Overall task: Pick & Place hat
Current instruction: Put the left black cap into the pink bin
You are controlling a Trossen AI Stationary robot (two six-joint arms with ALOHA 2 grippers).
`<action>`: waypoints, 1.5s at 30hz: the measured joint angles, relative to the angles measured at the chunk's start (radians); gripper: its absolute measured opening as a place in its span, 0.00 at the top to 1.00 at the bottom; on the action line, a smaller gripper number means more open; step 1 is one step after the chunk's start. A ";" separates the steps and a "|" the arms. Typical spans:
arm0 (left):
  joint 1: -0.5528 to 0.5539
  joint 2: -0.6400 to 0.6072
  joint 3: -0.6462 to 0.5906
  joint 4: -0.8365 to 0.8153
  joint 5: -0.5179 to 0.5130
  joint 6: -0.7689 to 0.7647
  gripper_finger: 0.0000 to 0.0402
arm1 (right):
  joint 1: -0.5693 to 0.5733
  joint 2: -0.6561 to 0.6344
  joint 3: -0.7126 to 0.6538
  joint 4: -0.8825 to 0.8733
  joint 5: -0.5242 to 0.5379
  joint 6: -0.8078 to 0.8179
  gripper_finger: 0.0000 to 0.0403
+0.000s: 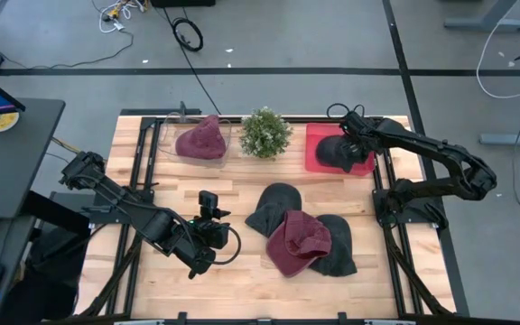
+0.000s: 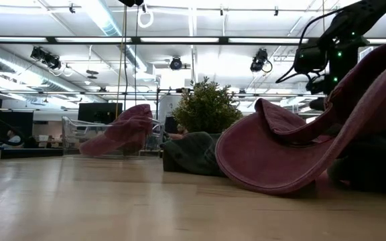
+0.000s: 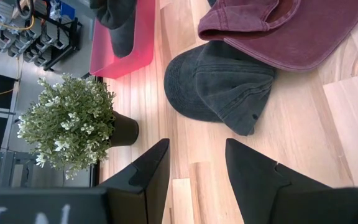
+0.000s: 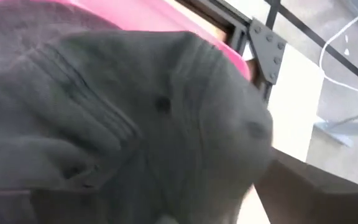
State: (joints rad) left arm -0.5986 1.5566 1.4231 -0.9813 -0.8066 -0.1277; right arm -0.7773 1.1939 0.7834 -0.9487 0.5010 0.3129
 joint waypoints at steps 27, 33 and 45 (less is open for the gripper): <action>0.001 0.000 0.000 -0.001 0.000 -0.001 0.60 | 0.278 -0.121 0.146 -0.142 -0.509 0.271 0.72; 0.001 0.000 0.000 -0.001 0.000 -0.001 0.60 | 0.312 -0.121 0.057 -0.120 -0.454 0.281 0.95; 0.002 0.000 0.000 -0.001 0.000 0.001 0.60 | 0.249 -0.121 -0.076 0.004 -0.149 0.295 0.99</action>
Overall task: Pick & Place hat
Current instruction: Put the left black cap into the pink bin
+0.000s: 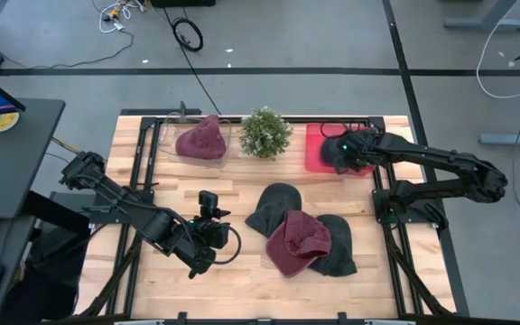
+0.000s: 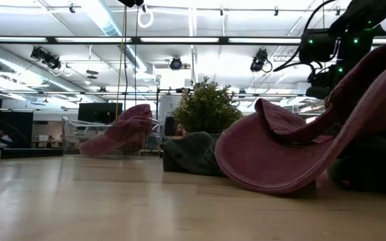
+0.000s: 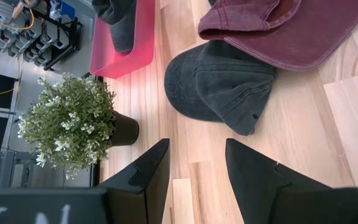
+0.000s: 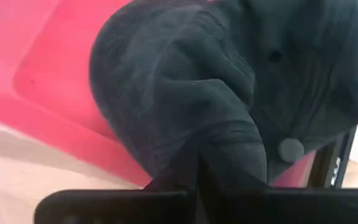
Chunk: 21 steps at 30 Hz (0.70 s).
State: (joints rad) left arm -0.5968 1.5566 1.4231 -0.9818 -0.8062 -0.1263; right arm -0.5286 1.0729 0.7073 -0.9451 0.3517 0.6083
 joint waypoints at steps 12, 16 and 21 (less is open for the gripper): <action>0.000 0.000 0.000 0.001 0.000 -0.002 0.60 | -0.037 0.031 -0.095 0.019 0.016 0.021 1.00; 0.000 0.000 0.000 0.000 0.000 -0.002 0.60 | -0.044 0.034 -0.110 0.030 0.047 0.012 1.00; 0.000 0.000 0.000 0.000 0.000 -0.002 0.60 | -0.042 0.033 -0.073 0.028 0.049 0.027 0.98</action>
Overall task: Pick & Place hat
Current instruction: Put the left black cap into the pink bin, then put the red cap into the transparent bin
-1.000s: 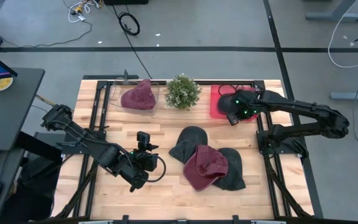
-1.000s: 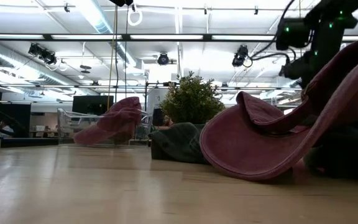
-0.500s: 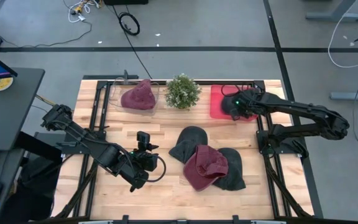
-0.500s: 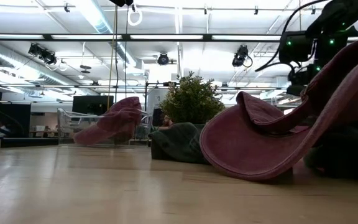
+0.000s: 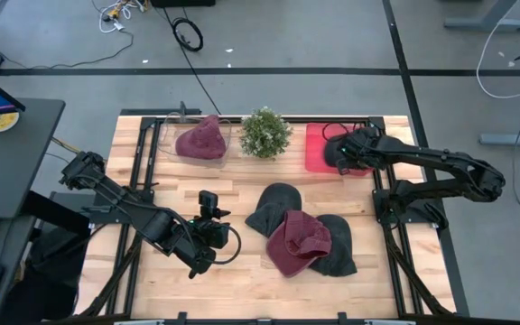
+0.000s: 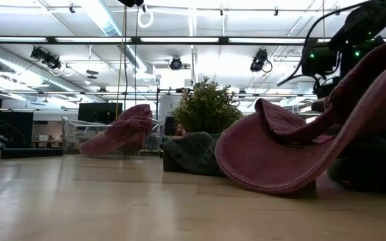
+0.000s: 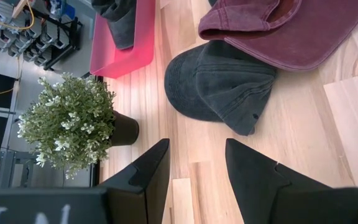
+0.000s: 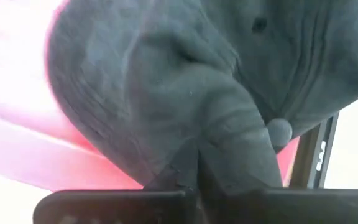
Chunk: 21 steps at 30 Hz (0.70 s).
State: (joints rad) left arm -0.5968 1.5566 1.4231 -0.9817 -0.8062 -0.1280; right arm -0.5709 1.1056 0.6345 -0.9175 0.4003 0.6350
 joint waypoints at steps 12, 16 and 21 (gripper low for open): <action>0.000 0.000 0.000 0.000 0.081 -0.022 0.60 | 0.018 -0.002 0.242 -0.094 -0.273 -0.029 0.87; -0.002 0.000 -0.003 -0.004 0.142 -0.049 0.60 | 0.114 -0.004 0.276 -0.075 -0.515 -0.043 0.86; -0.003 0.000 -0.008 -0.047 0.243 -0.074 0.60 | 0.359 -0.009 0.275 -0.016 -0.802 -0.066 0.86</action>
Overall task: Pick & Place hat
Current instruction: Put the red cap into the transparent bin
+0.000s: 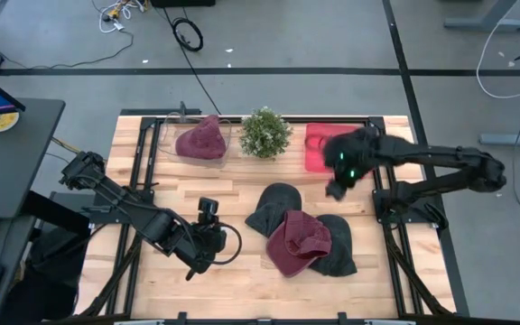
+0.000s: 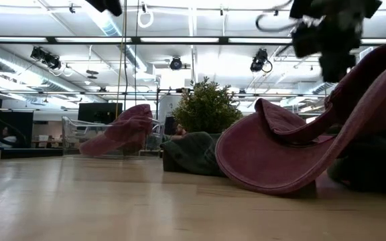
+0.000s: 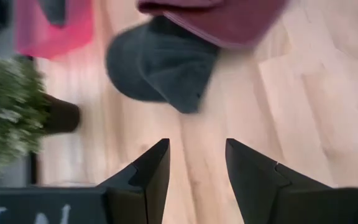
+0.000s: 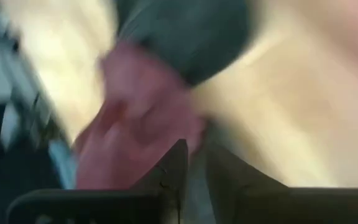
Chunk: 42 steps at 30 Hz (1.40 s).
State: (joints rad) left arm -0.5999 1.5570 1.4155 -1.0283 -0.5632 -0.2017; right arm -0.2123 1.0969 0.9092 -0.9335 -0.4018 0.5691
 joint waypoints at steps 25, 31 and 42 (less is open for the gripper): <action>-0.006 0.000 0.000 -0.024 0.025 -0.016 0.60 | 0.889 0.021 0.082 0.111 0.565 0.242 0.97; -0.006 0.000 0.000 -0.024 0.026 -0.016 0.60 | 0.912 0.044 0.075 0.180 0.567 0.278 0.91; -0.006 0.000 0.000 -0.024 0.030 -0.013 0.60 | 0.883 0.109 0.075 0.232 0.613 0.106 0.85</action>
State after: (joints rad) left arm -0.6056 1.5570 1.4155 -1.0527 -0.5331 -0.2146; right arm 0.6705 1.2064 0.9840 -0.7018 0.2108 0.6750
